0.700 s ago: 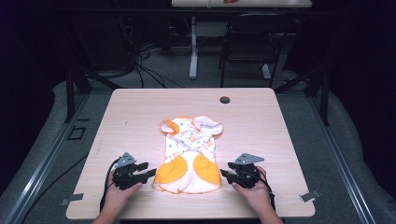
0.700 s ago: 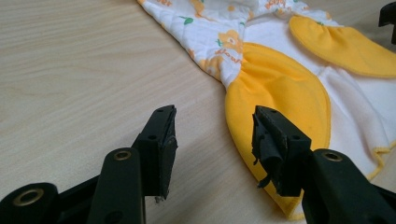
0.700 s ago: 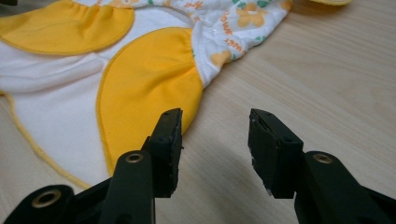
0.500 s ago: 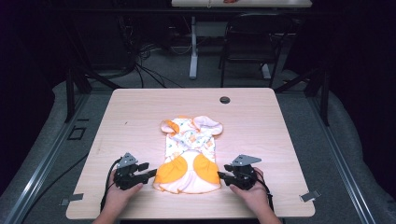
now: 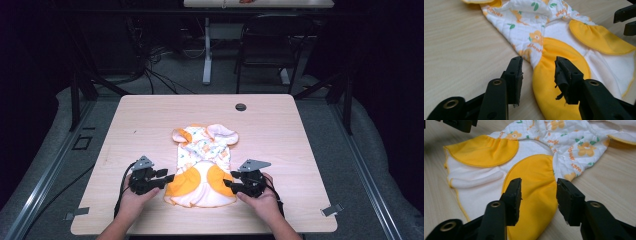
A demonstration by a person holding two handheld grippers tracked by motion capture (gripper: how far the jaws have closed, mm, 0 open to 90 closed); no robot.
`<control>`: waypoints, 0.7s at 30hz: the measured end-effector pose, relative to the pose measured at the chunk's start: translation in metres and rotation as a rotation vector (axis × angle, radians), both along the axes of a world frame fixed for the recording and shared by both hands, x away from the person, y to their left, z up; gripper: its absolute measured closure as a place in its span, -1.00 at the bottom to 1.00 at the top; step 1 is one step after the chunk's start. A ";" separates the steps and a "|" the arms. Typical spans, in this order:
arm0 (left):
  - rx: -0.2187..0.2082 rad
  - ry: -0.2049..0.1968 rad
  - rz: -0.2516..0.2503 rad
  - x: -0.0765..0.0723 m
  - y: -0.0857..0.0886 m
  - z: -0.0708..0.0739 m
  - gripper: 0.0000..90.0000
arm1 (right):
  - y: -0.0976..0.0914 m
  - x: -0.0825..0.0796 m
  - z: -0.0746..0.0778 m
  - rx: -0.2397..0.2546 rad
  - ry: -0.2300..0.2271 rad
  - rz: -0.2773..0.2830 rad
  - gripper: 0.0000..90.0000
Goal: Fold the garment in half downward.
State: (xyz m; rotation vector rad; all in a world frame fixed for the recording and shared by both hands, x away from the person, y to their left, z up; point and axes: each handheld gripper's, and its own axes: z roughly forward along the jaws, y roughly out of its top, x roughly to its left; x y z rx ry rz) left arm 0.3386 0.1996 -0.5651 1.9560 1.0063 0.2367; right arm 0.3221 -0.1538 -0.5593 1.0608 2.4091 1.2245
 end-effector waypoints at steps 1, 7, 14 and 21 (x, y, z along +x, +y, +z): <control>-0.002 -0.002 -0.006 0.003 -0.003 0.001 0.42 | 0.006 0.005 0.003 -0.039 -0.013 -0.004 0.36; 0.056 -0.004 -0.021 0.020 -0.023 0.001 0.67 | 0.019 0.023 0.007 -0.117 -0.043 -0.006 0.77; 0.115 -0.022 -0.018 0.038 -0.038 -0.004 0.91 | 0.027 0.050 -0.002 -0.139 -0.002 -0.049 0.90; 0.152 0.003 -0.011 0.045 -0.042 -0.011 0.97 | 0.030 0.061 -0.009 -0.158 0.015 -0.057 0.90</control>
